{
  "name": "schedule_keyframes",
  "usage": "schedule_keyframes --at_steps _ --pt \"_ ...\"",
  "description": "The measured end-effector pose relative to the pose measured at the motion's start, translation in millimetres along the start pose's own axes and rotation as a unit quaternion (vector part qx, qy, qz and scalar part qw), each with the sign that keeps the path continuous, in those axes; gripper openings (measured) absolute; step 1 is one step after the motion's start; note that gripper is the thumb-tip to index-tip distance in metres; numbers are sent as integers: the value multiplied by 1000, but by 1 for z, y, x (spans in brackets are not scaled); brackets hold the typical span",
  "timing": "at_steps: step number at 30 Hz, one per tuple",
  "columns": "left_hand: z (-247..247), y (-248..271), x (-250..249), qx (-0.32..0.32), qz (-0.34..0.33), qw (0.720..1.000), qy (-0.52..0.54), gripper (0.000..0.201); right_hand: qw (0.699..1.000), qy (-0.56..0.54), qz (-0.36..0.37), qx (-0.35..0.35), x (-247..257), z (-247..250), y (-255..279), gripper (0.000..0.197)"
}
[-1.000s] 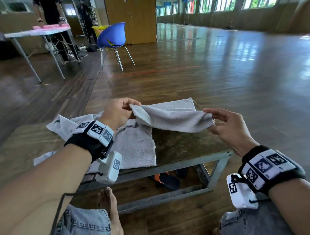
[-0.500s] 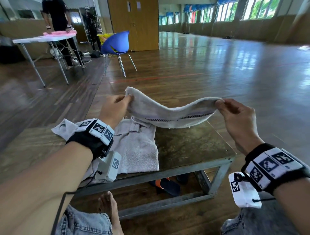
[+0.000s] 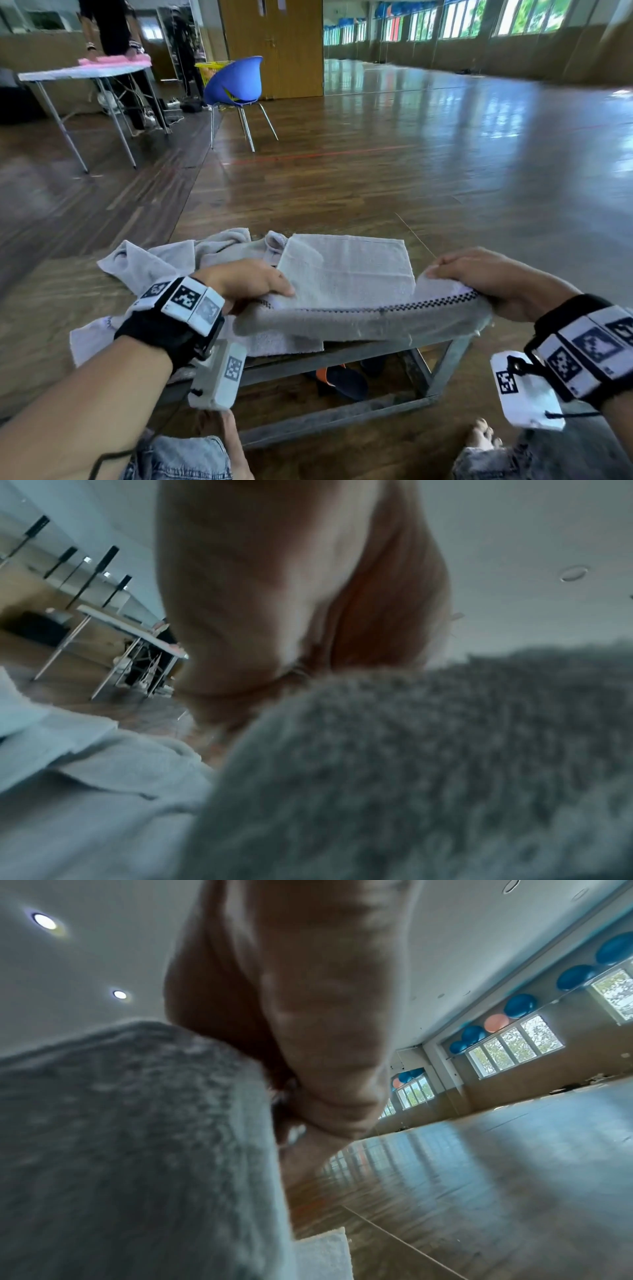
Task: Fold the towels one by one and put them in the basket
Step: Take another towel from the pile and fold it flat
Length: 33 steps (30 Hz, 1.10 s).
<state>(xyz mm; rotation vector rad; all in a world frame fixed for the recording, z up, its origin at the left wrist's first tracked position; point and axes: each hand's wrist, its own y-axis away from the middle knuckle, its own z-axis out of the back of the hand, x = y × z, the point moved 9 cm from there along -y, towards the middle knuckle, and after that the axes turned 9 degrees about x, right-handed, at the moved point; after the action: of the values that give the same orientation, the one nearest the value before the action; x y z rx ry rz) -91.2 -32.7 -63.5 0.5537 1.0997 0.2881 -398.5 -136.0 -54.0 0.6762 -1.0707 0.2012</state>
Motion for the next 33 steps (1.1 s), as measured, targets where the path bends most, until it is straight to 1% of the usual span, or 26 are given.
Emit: schedule_keyframes --at_steps 1,2,3,6,9,11,13,15,16,18,20,22,23,24,25,27,29,31,33 --pt "-1 -4 2 1 -3 1000 4 12 1000 9 -14 8 -5 -3 -4 16" --pt "0 -9 3 -10 -12 1000 13 12 1000 14 -20 1 -10 -2 -10 17" --pt "4 -16 3 -33 -28 999 29 10 999 16 -19 -24 -14 3 -18 17" --pt "33 -39 -1 -151 -84 982 79 9 989 26 18 -143 -17 29 -44 18" --pt "71 -70 -10 -261 -95 960 36 19 973 44 67 -215 -11 54 -78 17" --pt "91 -91 -24 -306 -88 948 -2 20 967 86 70 -231 -6 69 -107 17" --pt "106 -115 -41 -330 -89 939 -21 14 957 132 65 -251 0 81 -137 20" --pt "118 -142 -54 -353 -85 931 -31 15 945 166 53 -275 5 91 -164 22" --pt "123 -154 -58 -365 -79 927 -32 16 942 180 45 -279 7 94 -177 22" --pt "131 -170 -58 -394 -54 916 -46 16 940 217 27 -261 9 92 -207 18" --pt "130 -185 -54 -397 -30 916 -50 15 938 266 10 -220 4 85 -232 16" --pt "122 -195 -50 -393 -23 917 -64 20 934 319 -5 -162 -4 69 -250 9" --pt "116 -198 -51 -391 -32 916 -87 14 931 338 -7 -137 -9 60 -257 9" --pt "108 -200 -54 -388 -44 914 -114 7 928 349 -3 -127 -13 54 -261 15" --pt "100 -201 -56 -384 -56 912 -134 8 927 349 6 -133 -14 51 -262 17" --pt "85 -204 -62 -366 -87 914 -152 14 927 331 32 -171 -13 52 -260 13" --pt "66 -205 -71 -333 -138 920 -152 12 936 288 63 -192 -13 54 -254 12" --pt "41 -203 -86 -282 -200 926 -149 8 951 212 102 -201 -8 55 -243 19" --pt "13 -199 -99 -216 -256 932 -139 8 957 152 141 -204 0 52 -227 20"
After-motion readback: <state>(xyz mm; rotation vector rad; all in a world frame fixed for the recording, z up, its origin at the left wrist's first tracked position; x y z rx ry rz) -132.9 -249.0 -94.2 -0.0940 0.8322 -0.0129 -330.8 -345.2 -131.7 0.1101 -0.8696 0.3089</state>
